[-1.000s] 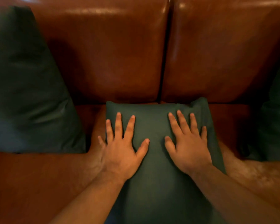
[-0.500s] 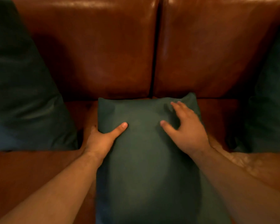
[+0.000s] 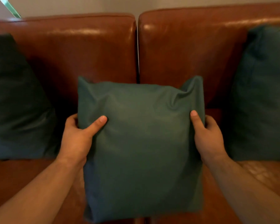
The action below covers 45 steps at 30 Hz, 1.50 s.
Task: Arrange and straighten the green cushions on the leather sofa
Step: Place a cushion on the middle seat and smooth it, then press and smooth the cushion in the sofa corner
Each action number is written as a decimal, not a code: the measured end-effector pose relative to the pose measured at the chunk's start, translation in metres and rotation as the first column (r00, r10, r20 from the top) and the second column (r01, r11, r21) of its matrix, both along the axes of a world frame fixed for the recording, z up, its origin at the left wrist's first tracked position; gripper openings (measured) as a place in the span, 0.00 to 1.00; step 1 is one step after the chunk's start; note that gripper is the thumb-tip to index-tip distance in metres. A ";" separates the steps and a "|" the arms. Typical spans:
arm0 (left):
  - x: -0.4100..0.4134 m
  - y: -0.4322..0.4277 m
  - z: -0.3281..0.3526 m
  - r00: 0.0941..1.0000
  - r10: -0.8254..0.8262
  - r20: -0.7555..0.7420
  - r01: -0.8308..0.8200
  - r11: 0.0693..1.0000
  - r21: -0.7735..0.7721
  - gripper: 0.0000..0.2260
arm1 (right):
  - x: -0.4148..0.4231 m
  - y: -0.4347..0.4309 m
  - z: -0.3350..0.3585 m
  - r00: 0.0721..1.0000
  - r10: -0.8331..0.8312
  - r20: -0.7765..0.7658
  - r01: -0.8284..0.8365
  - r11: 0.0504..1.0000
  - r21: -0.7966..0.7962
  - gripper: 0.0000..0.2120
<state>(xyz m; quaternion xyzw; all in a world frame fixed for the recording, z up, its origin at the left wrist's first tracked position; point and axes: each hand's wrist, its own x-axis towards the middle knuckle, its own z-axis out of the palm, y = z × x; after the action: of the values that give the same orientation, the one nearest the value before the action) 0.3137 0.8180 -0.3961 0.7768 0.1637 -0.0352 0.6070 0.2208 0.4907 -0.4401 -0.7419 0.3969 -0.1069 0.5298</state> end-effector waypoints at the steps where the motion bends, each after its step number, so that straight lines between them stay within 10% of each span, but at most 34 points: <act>1: 0.009 -0.005 0.008 0.998 0.002 0.059 -0.003 1.000 0.006 0.53 | 0.007 -0.002 0.010 0.999 -0.007 0.049 0.007 1.000 -0.006 0.34; 9: 0.069 -0.030 0.050 0.945 -0.037 0.325 0.058 0.997 -0.057 0.47 | 0.064 -0.019 0.061 0.955 -0.035 0.294 0.048 0.998 -0.036 0.22; 27: 0.071 -0.019 0.026 0.993 -0.063 0.100 0.064 0.998 -0.006 0.47 | 0.080 -0.010 0.063 0.991 0.091 0.099 -0.071 0.980 -0.186 0.27; 32: 0.057 -0.009 0.044 0.984 -0.072 0.161 0.054 0.992 0.112 0.23 | 0.082 0.013 0.103 0.988 0.113 0.106 -0.037 0.836 -0.547 0.27; 37: 0.057 0.028 0.055 0.977 -0.021 0.214 -0.009 0.990 0.140 0.21 | 0.083 0.050 0.127 0.983 0.118 0.141 0.012 0.723 -0.691 0.33; 45: 0.049 0.179 0.074 0.957 -0.022 0.289 -0.016 0.992 0.129 0.19 | 0.112 0.184 0.142 0.825 0.521 0.218 -0.123 0.542 -0.831 0.13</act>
<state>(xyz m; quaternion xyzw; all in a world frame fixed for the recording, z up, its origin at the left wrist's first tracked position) 0.3627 0.9971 -0.3223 0.8117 0.0736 0.0889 0.5725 0.3332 0.6751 -0.2980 -0.9132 0.0288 -0.3326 0.2337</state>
